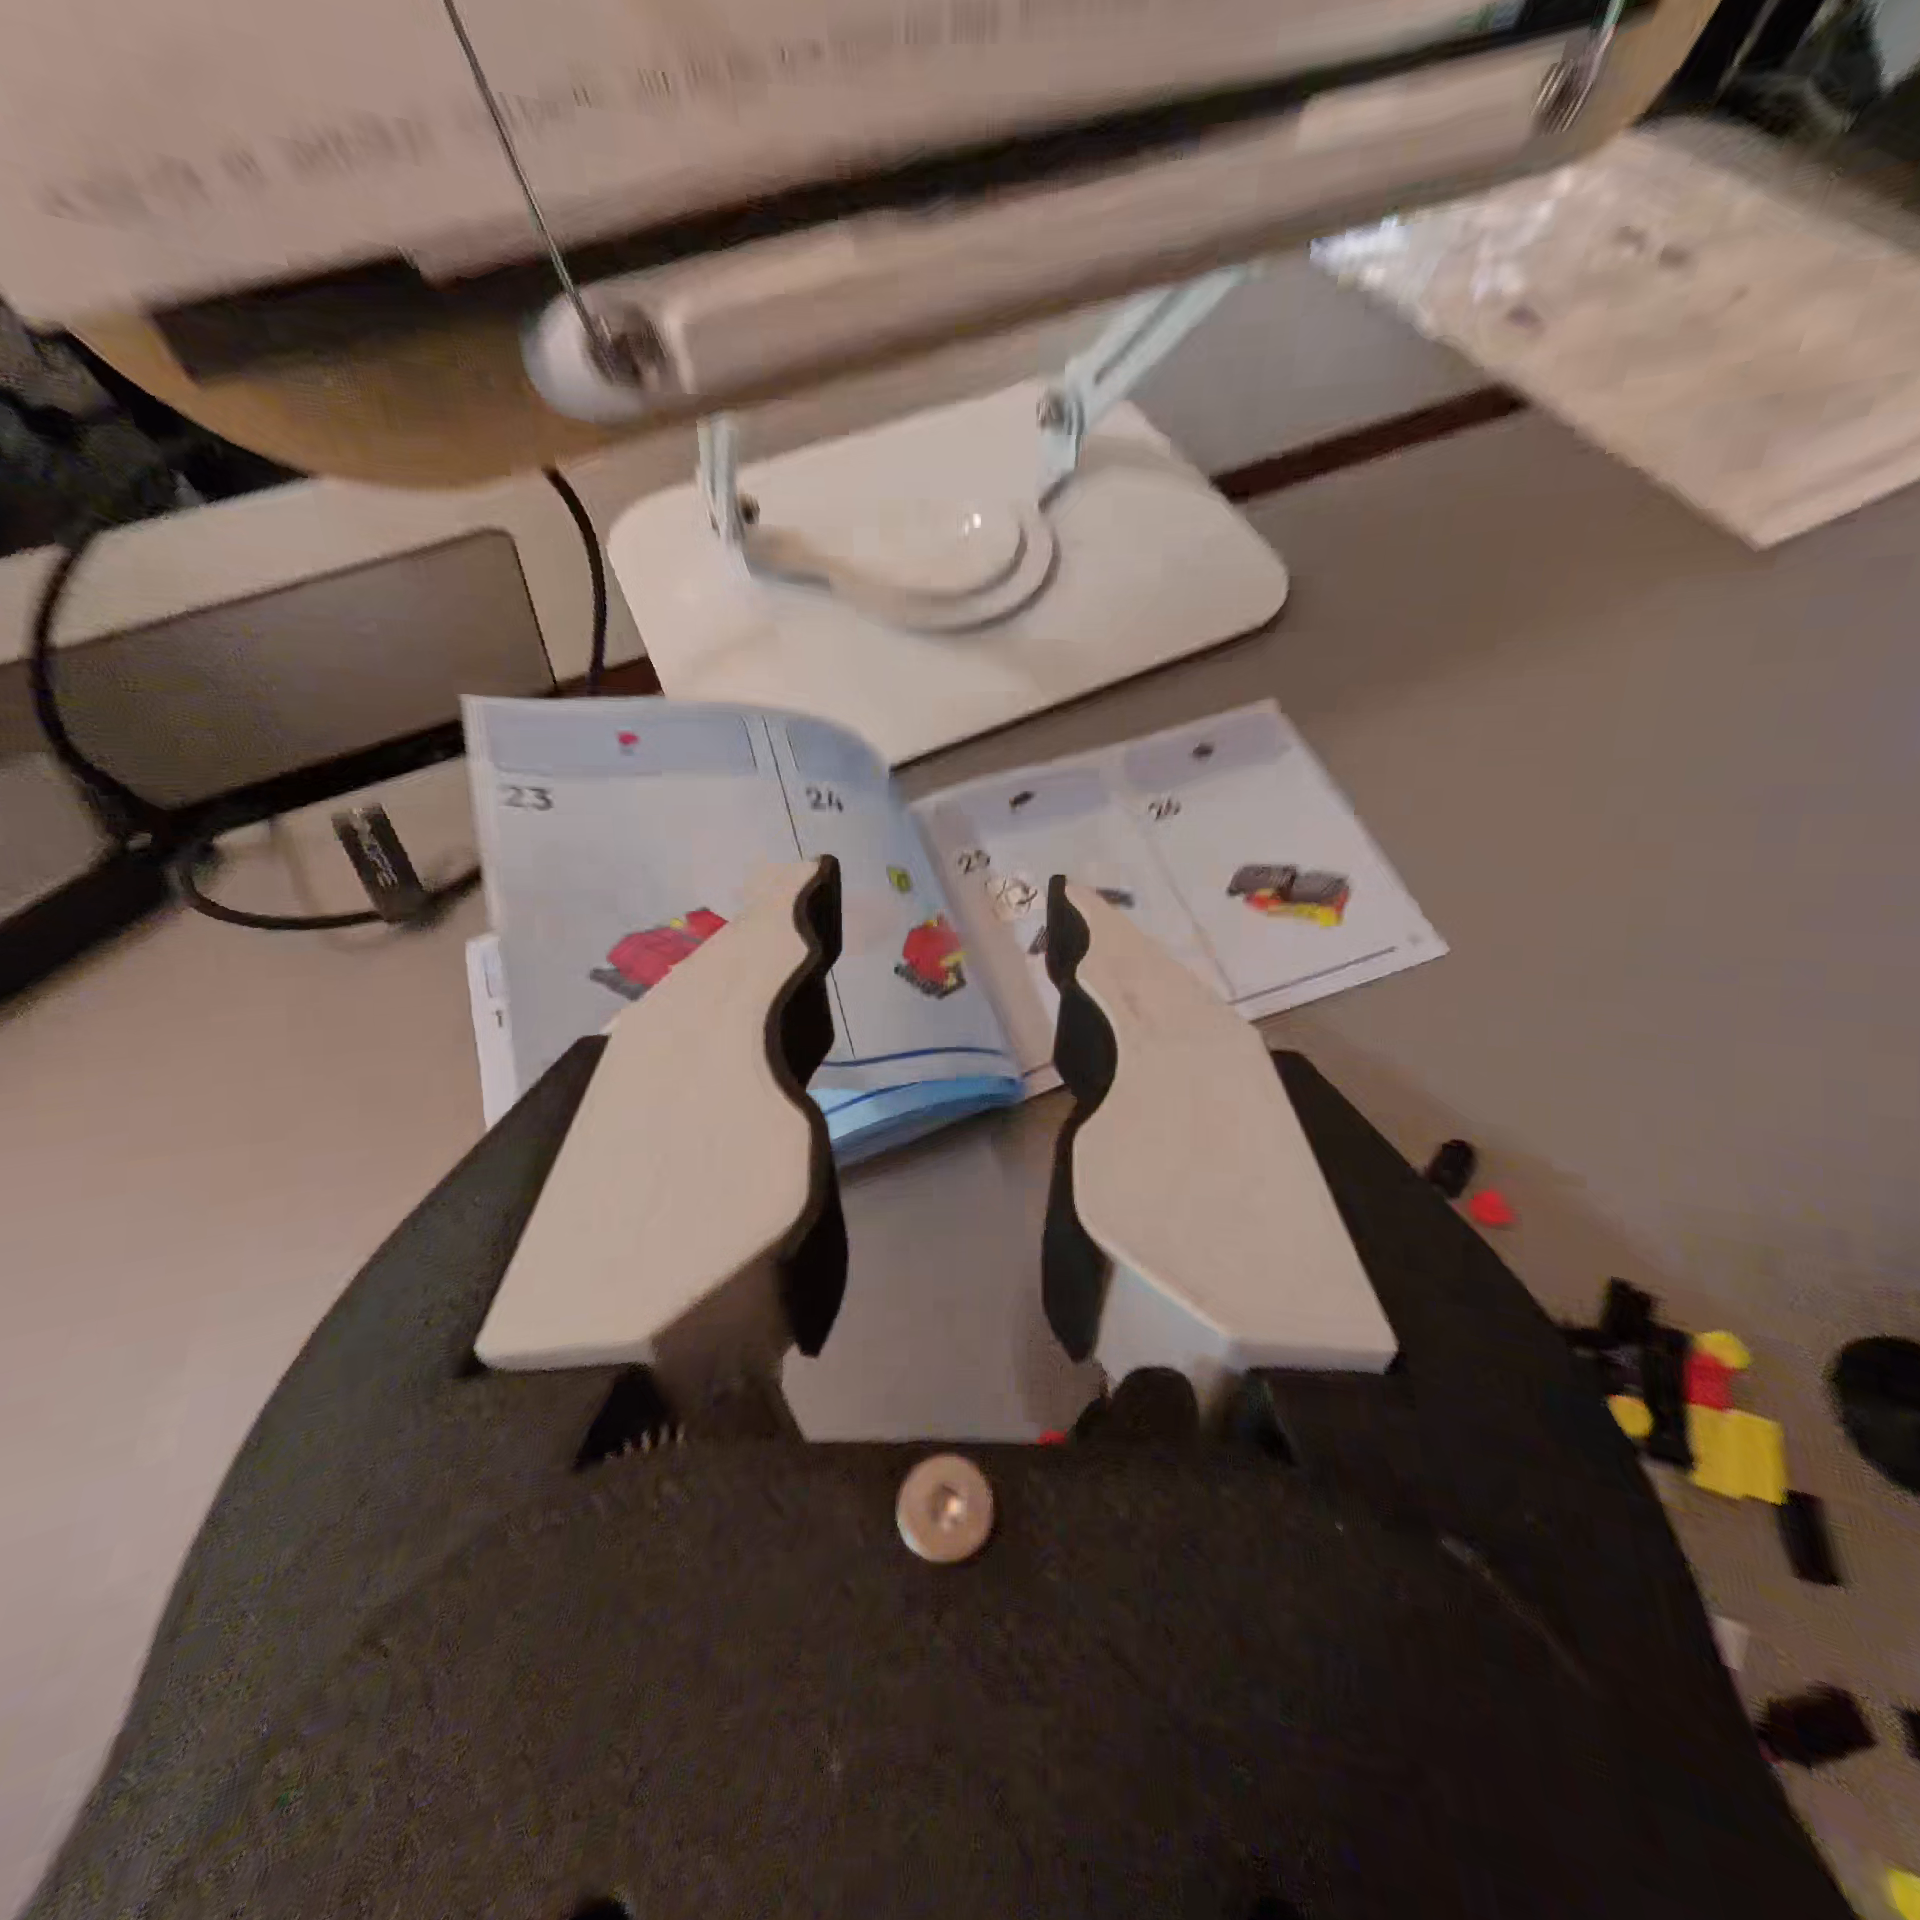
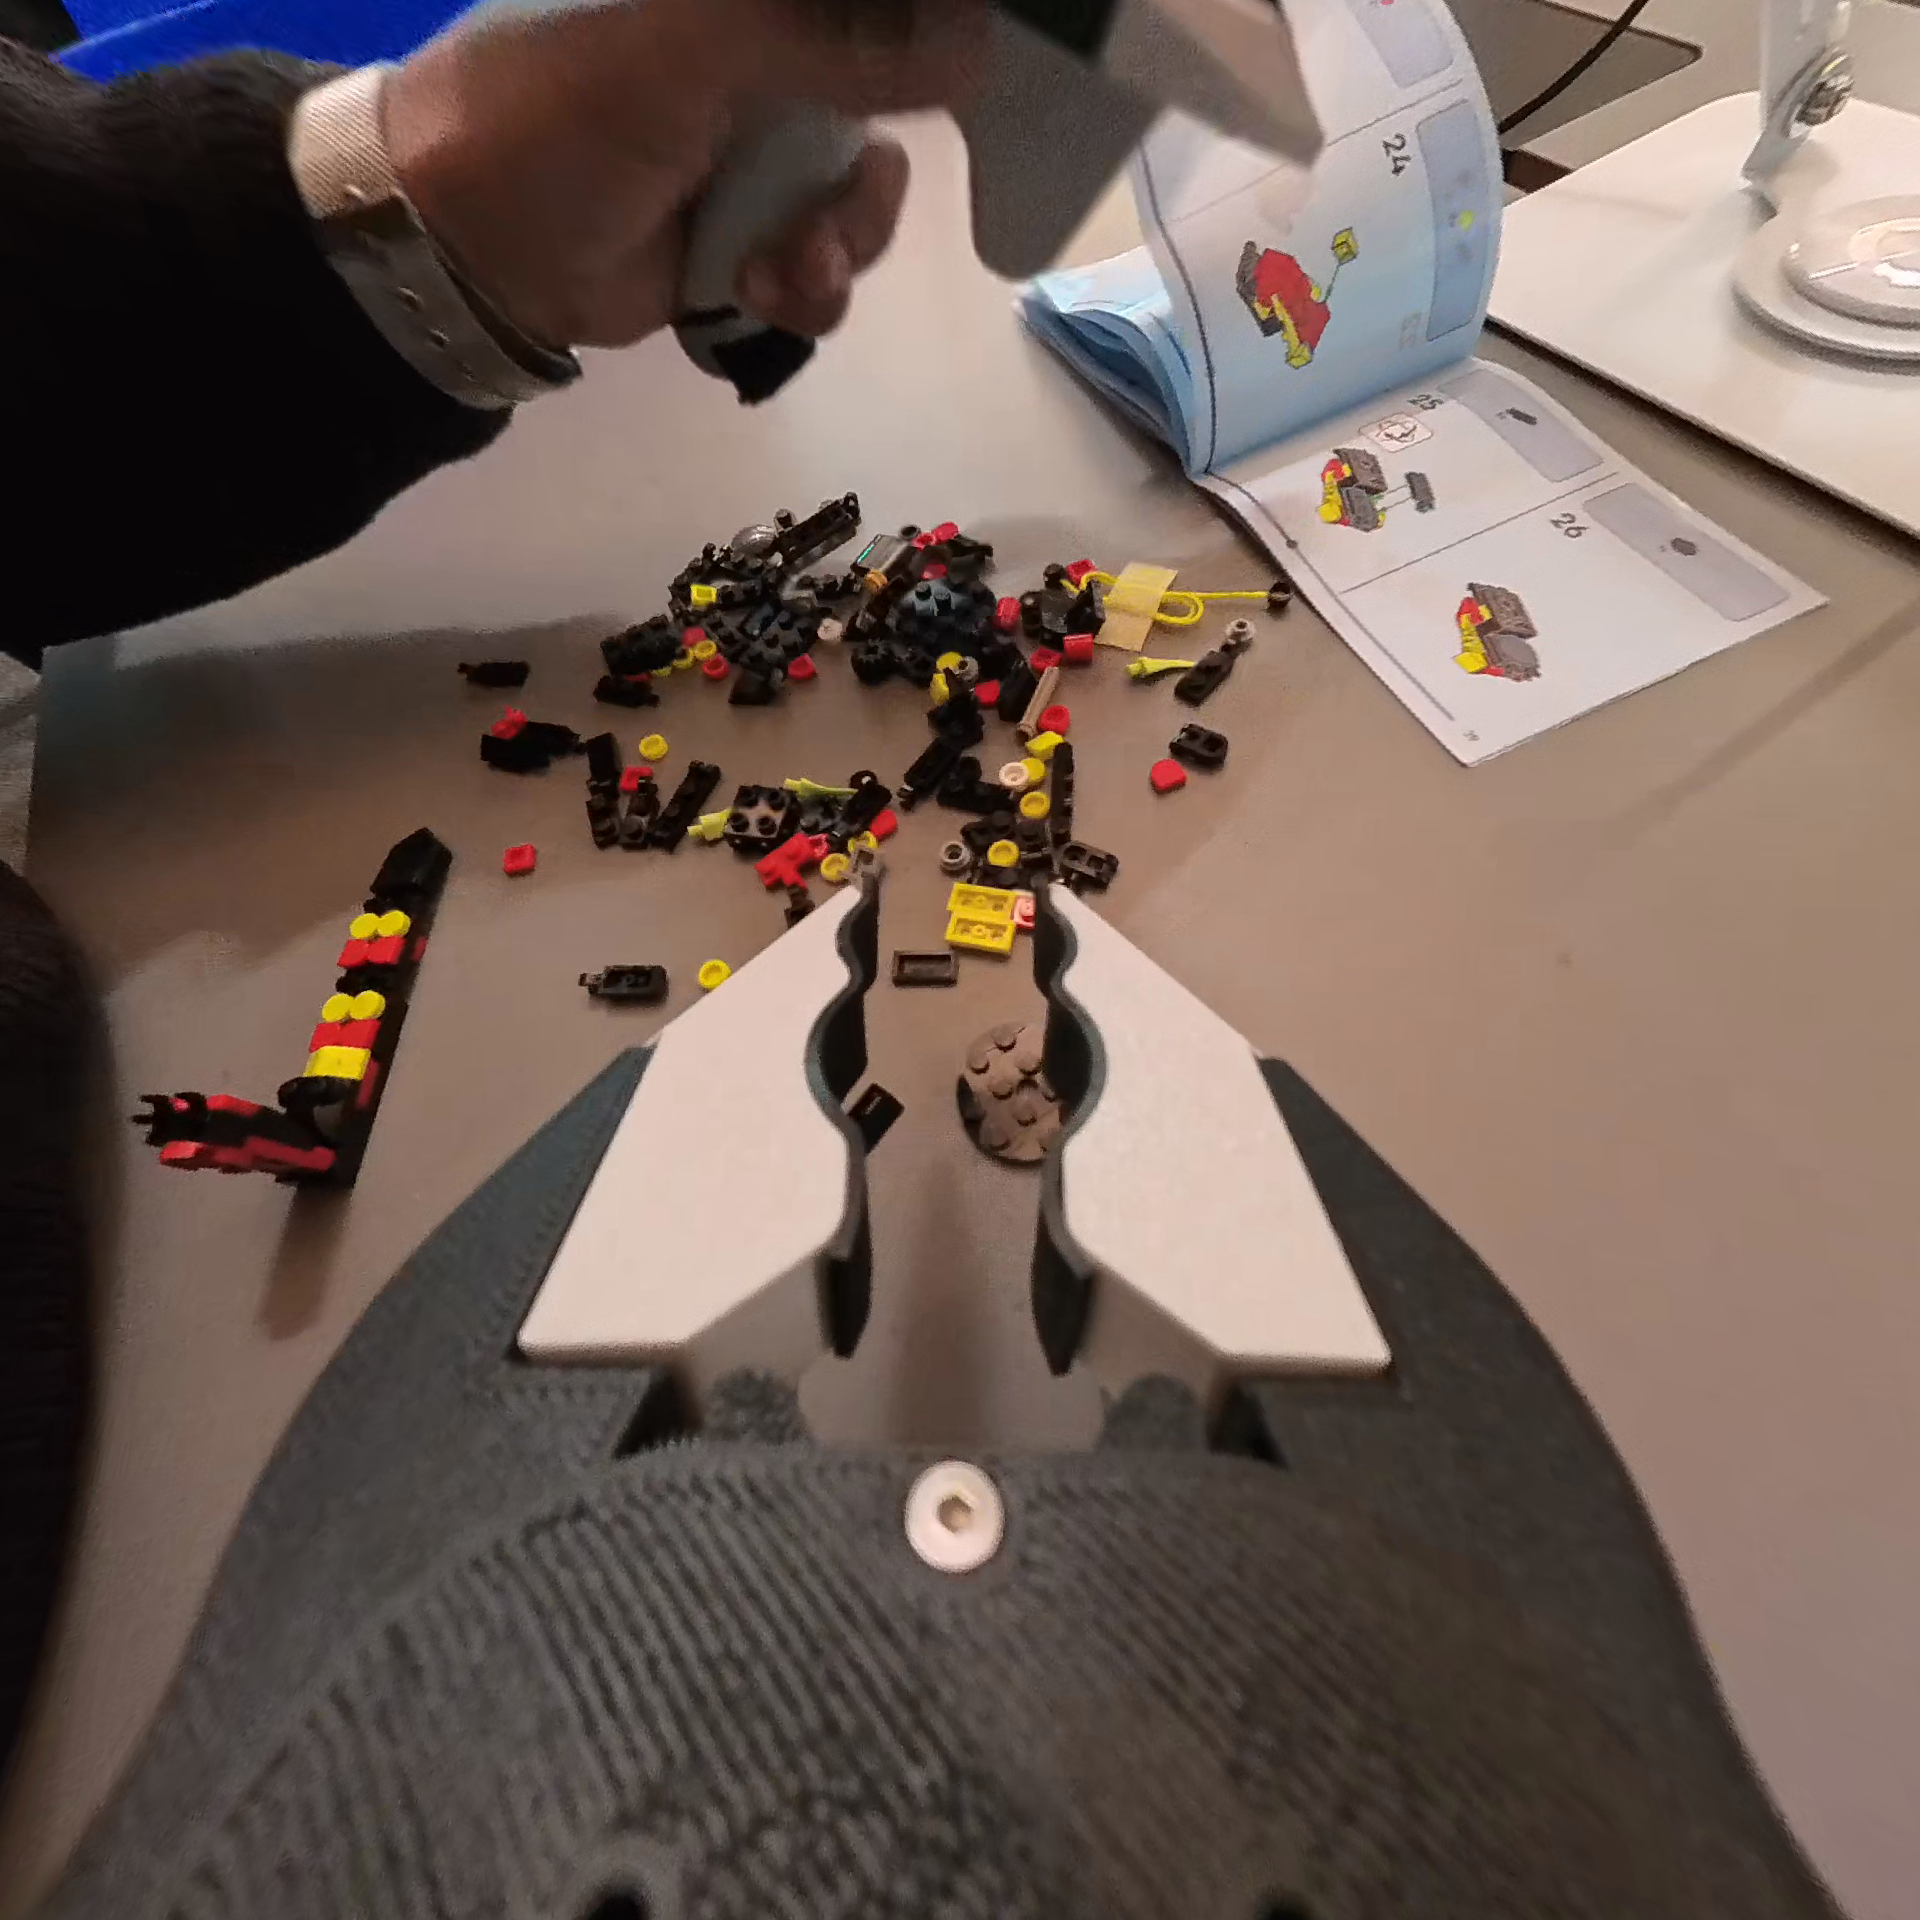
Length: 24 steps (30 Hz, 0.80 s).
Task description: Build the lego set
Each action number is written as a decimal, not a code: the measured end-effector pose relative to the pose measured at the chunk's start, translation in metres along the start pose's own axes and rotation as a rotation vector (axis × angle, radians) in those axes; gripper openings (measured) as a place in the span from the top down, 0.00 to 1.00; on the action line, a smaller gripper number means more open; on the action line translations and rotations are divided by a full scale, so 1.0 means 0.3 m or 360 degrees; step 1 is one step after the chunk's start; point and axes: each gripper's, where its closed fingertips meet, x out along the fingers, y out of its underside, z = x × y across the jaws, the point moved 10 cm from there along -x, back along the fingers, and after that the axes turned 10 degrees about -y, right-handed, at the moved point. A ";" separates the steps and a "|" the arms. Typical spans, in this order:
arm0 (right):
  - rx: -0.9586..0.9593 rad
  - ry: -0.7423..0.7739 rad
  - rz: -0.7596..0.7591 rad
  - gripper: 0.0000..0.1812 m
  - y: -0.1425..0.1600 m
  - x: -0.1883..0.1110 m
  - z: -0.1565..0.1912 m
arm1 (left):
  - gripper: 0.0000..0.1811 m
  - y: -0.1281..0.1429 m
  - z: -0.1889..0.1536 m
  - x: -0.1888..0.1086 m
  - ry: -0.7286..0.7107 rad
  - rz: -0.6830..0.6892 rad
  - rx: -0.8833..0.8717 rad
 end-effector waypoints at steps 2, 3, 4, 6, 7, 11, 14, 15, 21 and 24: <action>-0.0015 0.0006 -0.0004 0.85 -0.002 -0.004 0.005 | 0.84 0.034 0.018 0.036 -0.0030 0.0046 -0.0022; -0.0023 0.0012 -0.0008 0.85 -0.003 -0.007 0.006 | 0.86 0.048 0.033 0.048 -0.0045 0.0080 -0.0050; -0.0026 0.0015 -0.0012 0.85 -0.003 -0.009 0.006 | 0.86 0.061 0.047 0.059 -0.0047 0.0124 -0.0082; -0.0019 0.0009 -0.0016 0.85 -0.004 -0.010 0.004 | 0.87 0.086 0.075 0.075 -0.0042 0.0208 -0.0136; -0.0013 0.0004 -0.0017 0.85 -0.003 -0.009 0.003 | 0.88 0.097 0.088 0.081 -0.0049 0.0246 -0.0145; -0.0006 -0.0003 -0.0012 0.85 -0.002 -0.006 0.002 | 0.90 0.129 0.130 0.092 -0.0096 0.0352 -0.0138; -0.0008 0.0004 -0.0009 0.85 -0.001 -0.004 0.001 | 0.90 0.143 0.142 0.098 -0.0088 0.0394 -0.0156; -0.0004 0.0004 -0.0006 0.85 0.000 -0.004 -0.001 | 0.90 0.147 0.144 0.100 -0.0086 0.0402 -0.0162; 0.0011 0.0018 0.0006 0.85 0.006 -0.001 -0.010 | 0.91 0.169 0.152 0.113 -0.0084 0.0459 -0.0170; 0.0014 0.0025 0.0016 0.85 0.009 0.001 -0.014 | 0.90 0.167 0.162 0.105 -0.0097 0.0444 -0.0189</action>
